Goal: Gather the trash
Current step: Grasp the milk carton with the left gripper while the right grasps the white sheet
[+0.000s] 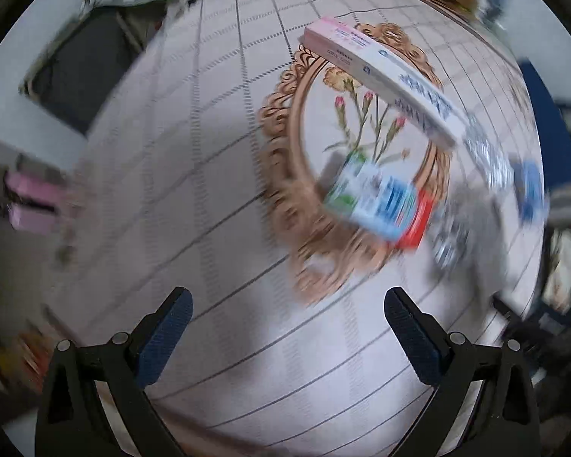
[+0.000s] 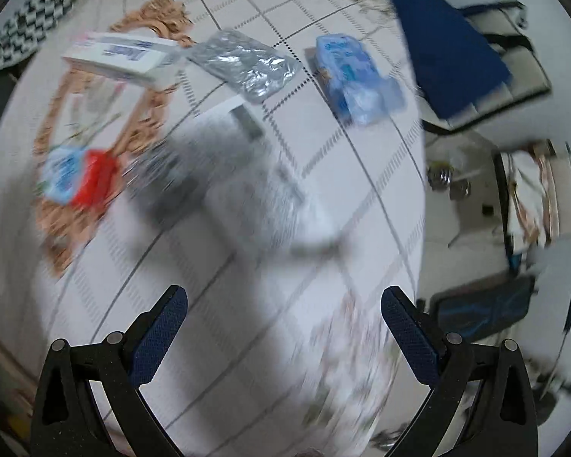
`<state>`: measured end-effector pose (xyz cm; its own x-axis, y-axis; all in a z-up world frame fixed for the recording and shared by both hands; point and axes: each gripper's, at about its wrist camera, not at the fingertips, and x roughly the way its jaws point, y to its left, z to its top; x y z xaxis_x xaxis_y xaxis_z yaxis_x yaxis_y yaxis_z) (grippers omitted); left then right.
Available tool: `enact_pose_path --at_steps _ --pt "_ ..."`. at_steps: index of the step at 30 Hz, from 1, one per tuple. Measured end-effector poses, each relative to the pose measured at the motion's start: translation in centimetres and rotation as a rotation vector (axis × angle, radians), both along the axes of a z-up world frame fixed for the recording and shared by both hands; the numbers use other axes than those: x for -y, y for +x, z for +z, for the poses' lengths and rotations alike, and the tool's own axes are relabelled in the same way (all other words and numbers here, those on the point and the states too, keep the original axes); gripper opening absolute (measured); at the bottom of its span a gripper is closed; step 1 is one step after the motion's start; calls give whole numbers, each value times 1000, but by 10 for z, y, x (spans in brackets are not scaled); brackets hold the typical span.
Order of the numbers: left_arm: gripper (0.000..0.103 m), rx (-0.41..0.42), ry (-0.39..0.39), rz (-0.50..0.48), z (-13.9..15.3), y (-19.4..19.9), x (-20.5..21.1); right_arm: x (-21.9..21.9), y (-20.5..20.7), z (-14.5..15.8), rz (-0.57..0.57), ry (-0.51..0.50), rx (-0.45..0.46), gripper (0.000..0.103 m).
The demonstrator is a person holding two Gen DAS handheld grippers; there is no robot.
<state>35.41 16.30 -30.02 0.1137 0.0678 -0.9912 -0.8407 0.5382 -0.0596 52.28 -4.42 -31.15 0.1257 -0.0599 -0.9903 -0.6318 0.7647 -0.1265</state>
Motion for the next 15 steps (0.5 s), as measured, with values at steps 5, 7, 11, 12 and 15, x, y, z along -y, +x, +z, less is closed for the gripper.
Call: enact_pose_path --at_steps 5,7,11,12,15 --pt "102 69 -193 221 -29 37 -36 -27 40 -38 34 7 -76 102" --pt "99 78 -233 279 -38 46 -45 -27 47 -47 3 22 -110 96" --pt "67 29 -264 303 -55 61 -54 -20 56 -50 -70 61 -127 95" --pt "67 19 -263 290 -56 63 -54 -16 57 -50 -93 67 -130 93" --pt "67 -5 -212 176 -52 66 -45 0 58 -48 -173 78 -153 89"
